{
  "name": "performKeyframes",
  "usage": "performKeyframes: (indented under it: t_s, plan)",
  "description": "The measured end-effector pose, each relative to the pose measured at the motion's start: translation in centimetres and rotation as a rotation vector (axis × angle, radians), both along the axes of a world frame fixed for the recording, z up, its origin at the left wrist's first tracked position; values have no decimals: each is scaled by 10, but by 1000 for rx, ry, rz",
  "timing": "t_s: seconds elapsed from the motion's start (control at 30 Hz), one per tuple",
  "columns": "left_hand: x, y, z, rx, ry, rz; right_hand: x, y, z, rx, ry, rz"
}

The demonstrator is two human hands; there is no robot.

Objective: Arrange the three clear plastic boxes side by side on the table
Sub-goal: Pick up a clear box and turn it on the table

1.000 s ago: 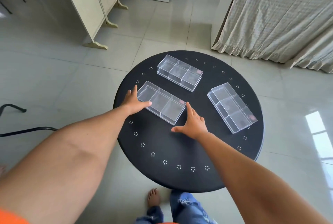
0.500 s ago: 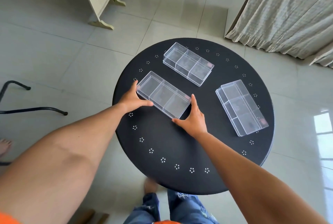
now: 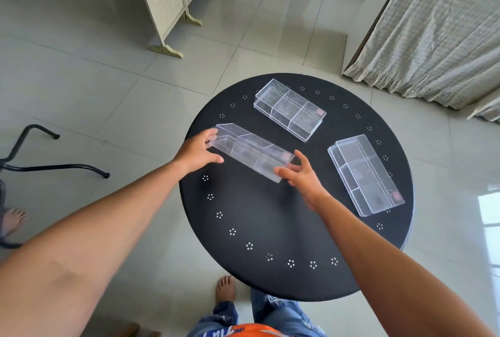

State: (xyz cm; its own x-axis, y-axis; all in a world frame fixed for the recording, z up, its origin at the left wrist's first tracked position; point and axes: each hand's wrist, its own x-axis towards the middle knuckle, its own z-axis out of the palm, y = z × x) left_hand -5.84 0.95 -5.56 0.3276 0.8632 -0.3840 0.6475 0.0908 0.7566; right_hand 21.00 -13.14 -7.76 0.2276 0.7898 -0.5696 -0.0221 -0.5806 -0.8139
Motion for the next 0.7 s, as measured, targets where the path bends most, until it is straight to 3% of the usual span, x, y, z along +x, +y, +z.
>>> performKeyframes:
  t_s: [0.27, 0.53, 0.7]
  plan:
    - [-3, -1, 12, 140, 7, 45, -1, 10, 23, -98, 229, -43]
    - [-1, 7, 14, -129, -271, 10, 16, 16, 34, -233, 529, 18]
    - [2, 7, 8, -205, -220, 26, 16, 25, 46, -355, 452, 34]
